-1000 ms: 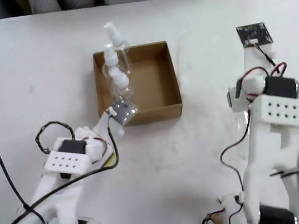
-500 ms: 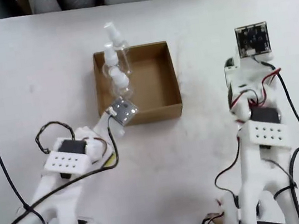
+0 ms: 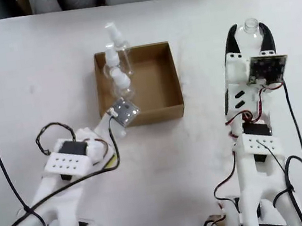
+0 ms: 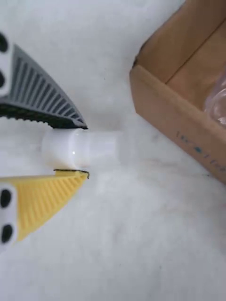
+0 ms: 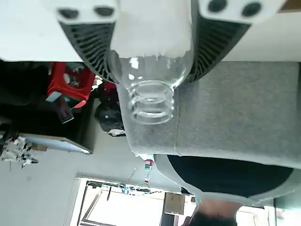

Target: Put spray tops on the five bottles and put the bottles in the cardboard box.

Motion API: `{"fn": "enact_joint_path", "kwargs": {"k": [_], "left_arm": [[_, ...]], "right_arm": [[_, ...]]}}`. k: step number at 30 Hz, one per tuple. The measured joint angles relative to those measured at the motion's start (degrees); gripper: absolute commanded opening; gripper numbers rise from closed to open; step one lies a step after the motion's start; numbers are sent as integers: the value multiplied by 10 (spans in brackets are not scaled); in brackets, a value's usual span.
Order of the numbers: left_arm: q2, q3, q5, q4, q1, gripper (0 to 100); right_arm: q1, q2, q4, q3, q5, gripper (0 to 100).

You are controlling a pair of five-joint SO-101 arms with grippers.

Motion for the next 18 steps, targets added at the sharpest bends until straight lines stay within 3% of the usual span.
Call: {"fn": "enact_joint_path", "kwargs": {"k": [5, 10, 18], "left_arm": [[0, 0, 0, 0, 0, 84], [0, 0, 0, 0, 0, 84], [0, 0, 0, 0, 0, 84]], "right_arm": [[-33, -36, 0, 47, -32, 18], [-125, -174, 7, 149, -33, 18], [-294, -455, 272, 176, -38, 17]]}}
